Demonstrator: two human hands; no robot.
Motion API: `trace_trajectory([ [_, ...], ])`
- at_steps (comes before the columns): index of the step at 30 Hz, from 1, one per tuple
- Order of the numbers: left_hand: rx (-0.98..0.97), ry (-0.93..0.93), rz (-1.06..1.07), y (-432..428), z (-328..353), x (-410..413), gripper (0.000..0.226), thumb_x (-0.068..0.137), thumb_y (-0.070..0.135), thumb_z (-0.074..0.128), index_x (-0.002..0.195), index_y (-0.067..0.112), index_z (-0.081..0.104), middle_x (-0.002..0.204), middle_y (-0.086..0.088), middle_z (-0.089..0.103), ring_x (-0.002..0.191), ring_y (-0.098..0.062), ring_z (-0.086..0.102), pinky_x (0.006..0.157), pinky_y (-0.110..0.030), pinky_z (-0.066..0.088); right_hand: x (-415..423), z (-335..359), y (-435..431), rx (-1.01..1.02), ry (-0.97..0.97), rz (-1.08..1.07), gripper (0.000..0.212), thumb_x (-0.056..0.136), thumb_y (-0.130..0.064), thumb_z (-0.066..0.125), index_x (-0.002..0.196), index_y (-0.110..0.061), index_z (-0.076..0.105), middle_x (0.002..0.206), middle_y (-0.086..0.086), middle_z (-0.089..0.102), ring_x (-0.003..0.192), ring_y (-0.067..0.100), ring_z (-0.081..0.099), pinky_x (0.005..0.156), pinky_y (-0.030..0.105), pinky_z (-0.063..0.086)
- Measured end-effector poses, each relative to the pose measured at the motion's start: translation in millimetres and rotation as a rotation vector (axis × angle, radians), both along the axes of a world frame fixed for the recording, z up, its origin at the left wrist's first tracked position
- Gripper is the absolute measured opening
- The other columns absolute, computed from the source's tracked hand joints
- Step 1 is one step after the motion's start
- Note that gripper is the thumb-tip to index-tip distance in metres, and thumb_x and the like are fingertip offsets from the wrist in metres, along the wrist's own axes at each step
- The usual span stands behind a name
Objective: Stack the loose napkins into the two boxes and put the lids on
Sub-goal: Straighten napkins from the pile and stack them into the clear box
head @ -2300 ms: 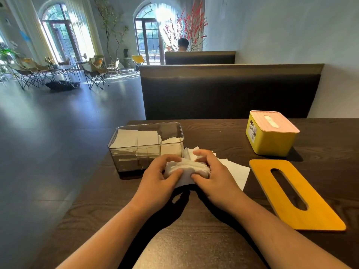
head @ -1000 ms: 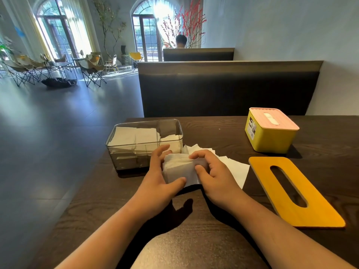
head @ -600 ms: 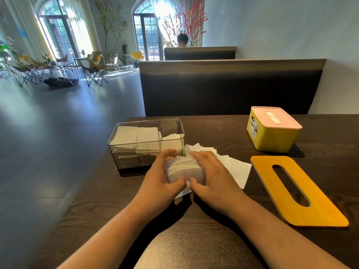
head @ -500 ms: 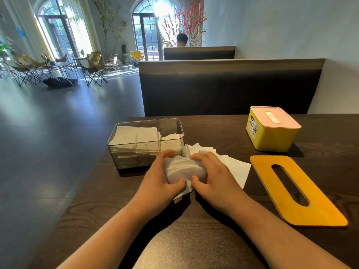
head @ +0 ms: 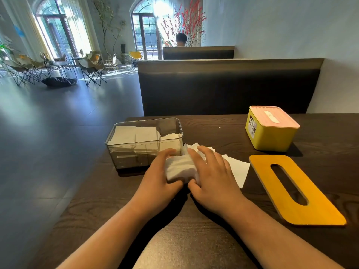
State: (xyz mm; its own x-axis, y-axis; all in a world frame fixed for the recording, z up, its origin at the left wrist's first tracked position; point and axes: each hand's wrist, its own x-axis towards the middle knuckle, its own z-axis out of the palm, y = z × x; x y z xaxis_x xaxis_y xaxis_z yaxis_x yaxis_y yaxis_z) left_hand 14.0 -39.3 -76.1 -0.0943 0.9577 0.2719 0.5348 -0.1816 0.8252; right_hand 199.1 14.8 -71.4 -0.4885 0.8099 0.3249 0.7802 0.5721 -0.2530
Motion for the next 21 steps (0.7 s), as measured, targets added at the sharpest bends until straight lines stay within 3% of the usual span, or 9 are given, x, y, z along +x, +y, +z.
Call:
trace_trajectory([
  [4, 0.020, -0.032, 0.019, 0.8, 0.6, -1.3, 0.072, 0.087, 0.019, 0.082, 0.137, 0.052, 0.043, 0.131, 0.022, 0.056, 0.115, 0.011, 0.058, 0.089, -0.011, 0.053, -0.8, 0.9, -1.7, 0.094, 0.086, -0.027, 0.075, 0.094, -0.048, 0.058, 0.161, -0.030, 0.029, 0.163, -0.001, 0.033, 0.147, 0.020, 0.030, 0.124, 0.047, 0.024],
  [8, -0.031, -0.042, -0.068, -0.9, 2.8, -0.2, 0.080, 0.087, 0.022, 0.083, 0.144, 0.055, 0.037, 0.139, 0.023, 0.052, 0.123, 0.005, 0.057, 0.098, -0.019, 0.053, -0.8, 4.1, -4.0, 0.038, 0.069, 0.068, 0.072, 0.094, -0.045, 0.054, 0.160, -0.036, 0.029, 0.166, -0.007, 0.029, 0.153, 0.017, 0.021, 0.128, 0.049, 0.010],
  [10, -0.065, -0.078, -0.126, -1.6, 4.2, -0.1, 0.089, 0.089, 0.014, 0.080, 0.149, 0.055, 0.030, 0.144, 0.022, 0.047, 0.125, 0.002, 0.060, 0.100, -0.019, 0.052, -1.7, 4.9, -3.3, 0.017, 0.039, 0.076, 0.067, 0.094, -0.043, 0.053, 0.158, -0.034, 0.035, 0.163, -0.008, 0.036, 0.151, 0.016, 0.025, 0.128, 0.049, 0.010],
  [12, -0.086, -0.121, -0.145, -1.2, 6.4, -1.2, 0.090, 0.090, 0.006, 0.076, 0.148, 0.056, 0.028, 0.144, 0.022, 0.045, 0.120, 0.003, 0.062, 0.098, -0.018, 0.053, -2.5, 3.9, -2.3, 0.015, 0.058, 0.070, 0.058, 0.093, -0.040, 0.052, 0.150, -0.030, 0.045, 0.150, -0.007, 0.049, 0.142, 0.018, 0.038, 0.125, 0.047, 0.021],
  [15, -0.083, -0.137, -0.088, 0.7, 7.8, -1.5, 0.081, 0.091, 0.004, 0.073, 0.143, 0.053, 0.036, 0.138, 0.014, 0.054, 0.115, -0.002, 0.065, 0.100, -0.025, 0.056, -2.2, 1.9, 0.9, 0.007, 0.165, 0.080, 0.046, 0.093, -0.029, 0.053, 0.138, -0.024, 0.056, 0.127, -0.003, 0.057, 0.117, 0.017, 0.051, 0.105, 0.039, 0.044],
  [19, -0.066, -0.235, -0.036, 1.6, 7.8, -1.4, 0.070, 0.092, -0.002, 0.069, 0.139, 0.043, 0.046, 0.132, 0.007, 0.061, 0.109, -0.004, 0.069, 0.091, -0.025, 0.059, 0.1, 4.8, 2.1, -0.174, 0.371, 0.125, 0.041, 0.097, -0.022, 0.063, 0.137, -0.027, 0.057, 0.127, -0.011, 0.053, 0.111, 0.007, 0.052, 0.093, 0.029, 0.050],
  [21, -0.066, -0.349, -0.045, 1.5, 9.7, -3.5, 0.068, 0.091, -0.002, 0.072, 0.137, 0.043, 0.049, 0.129, 0.002, 0.064, 0.108, -0.014, 0.073, 0.089, -0.033, 0.062, 2.1, 9.8, 1.2, -0.286, 0.488, 0.113, 0.045, 0.093, -0.020, 0.069, 0.134, -0.032, 0.057, 0.124, -0.015, 0.055, 0.108, 0.004, 0.054, 0.090, 0.024, 0.051],
])
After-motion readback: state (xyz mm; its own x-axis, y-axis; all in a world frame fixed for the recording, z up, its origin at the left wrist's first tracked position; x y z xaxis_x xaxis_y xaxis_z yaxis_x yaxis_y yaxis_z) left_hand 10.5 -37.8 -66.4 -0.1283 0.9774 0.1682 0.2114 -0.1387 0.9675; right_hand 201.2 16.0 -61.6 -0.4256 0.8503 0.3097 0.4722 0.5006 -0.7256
